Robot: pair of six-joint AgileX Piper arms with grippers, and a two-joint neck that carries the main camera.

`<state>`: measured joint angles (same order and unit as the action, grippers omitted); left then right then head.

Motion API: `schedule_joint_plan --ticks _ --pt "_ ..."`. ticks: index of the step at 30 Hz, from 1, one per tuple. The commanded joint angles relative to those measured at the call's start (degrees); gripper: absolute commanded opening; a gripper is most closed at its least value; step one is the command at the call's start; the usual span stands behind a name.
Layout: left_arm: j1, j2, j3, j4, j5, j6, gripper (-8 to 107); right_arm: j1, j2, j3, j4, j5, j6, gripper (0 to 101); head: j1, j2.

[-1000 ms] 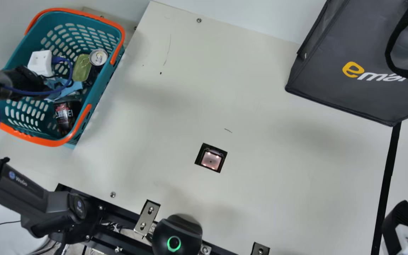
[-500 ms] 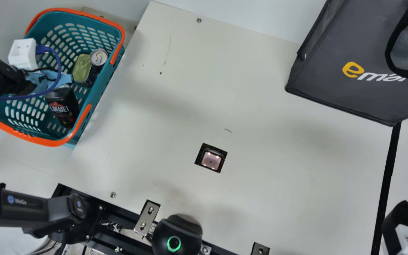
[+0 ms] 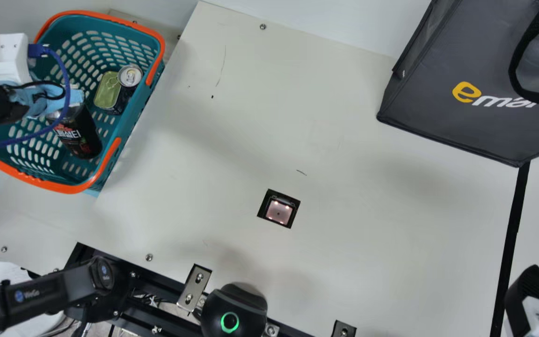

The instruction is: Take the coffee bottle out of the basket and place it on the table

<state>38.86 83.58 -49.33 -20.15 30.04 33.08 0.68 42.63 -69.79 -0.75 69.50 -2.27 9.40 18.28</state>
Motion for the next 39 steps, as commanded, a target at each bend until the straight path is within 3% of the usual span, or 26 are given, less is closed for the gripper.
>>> schedule_joint_plan --ticks 1,18,39 --pt "-0.1 -1.6 -0.3 -0.2 1.1 0.2 10 0.0 0.0 0.0 0.0 0.0 0.0 91 -1.5 0.1" --pt "-4.1 -13.2 -2.8 -1.3 10.2 1.1 10 0.0 0.0 0.0 0.0 0.0 0.0 91 -1.5 0.1" --pt "-16.3 -23.2 -8.0 1.5 19.1 -8.7 10 0.0 0.0 0.0 0.0 0.0 0.0 91 -1.5 0.1"
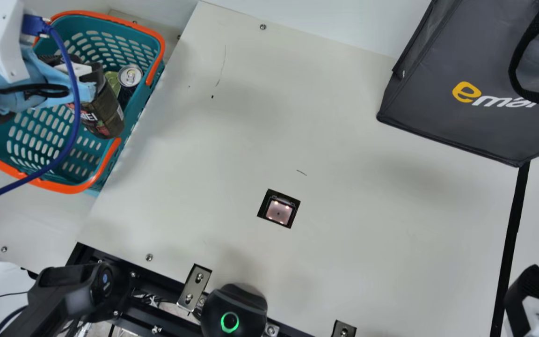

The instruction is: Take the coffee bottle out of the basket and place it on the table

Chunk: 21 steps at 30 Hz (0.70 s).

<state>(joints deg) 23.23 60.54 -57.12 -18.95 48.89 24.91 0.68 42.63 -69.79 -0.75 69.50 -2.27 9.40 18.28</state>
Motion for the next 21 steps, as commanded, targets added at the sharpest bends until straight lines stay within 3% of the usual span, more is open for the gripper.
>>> schedule_joint_plan --ticks 1,21 --pt "-1.2 -0.4 -0.4 0.4 0.5 -1.0 10 0.0 0.0 0.0 0.0 0.0 0.0 91 -1.5 0.1" --pt "-12.7 -3.9 1.2 6.8 0.4 -13.8 10 0.0 0.0 0.0 0.0 0.0 0.0 91 -1.5 0.1"
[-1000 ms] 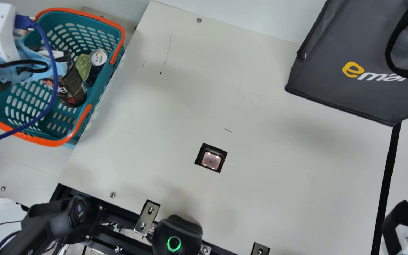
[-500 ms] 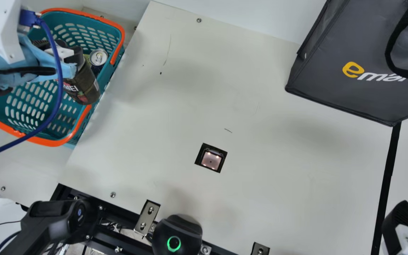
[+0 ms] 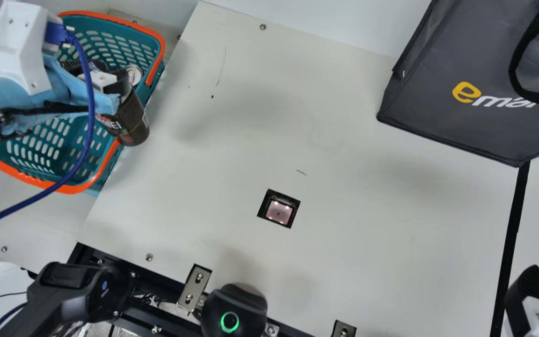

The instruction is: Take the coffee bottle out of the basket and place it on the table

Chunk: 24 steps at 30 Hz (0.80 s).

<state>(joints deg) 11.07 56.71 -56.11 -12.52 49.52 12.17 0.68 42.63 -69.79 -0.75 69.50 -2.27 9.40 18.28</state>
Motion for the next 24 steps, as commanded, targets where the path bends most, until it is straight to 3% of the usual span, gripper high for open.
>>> schedule_joint_plan --ticks 1,24 --pt "-1.2 -0.3 0.6 0.8 -0.4 -1.9 10 0.0 0.0 0.0 0.0 0.0 0.0 91 -1.5 0.1" --pt "-14.5 -3.0 11.5 10.8 -8.4 -17.4 10 0.0 0.0 0.0 0.0 0.0 0.0 91 -1.5 0.1"
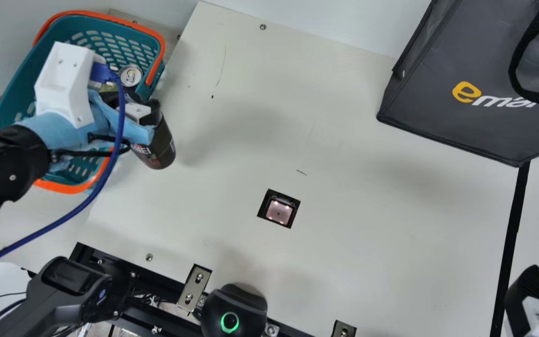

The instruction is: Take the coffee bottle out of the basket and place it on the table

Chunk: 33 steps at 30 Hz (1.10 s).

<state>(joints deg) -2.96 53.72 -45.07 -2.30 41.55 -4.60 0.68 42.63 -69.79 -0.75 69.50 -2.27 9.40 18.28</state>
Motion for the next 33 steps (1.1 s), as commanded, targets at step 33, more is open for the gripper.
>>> schedule_joint_plan --ticks 33 --pt "-12.0 2.2 10.1 17.6 -12.2 -24.0 10 0.0 0.0 0.0 0.0 0.0 0.0 91 -1.5 0.1"
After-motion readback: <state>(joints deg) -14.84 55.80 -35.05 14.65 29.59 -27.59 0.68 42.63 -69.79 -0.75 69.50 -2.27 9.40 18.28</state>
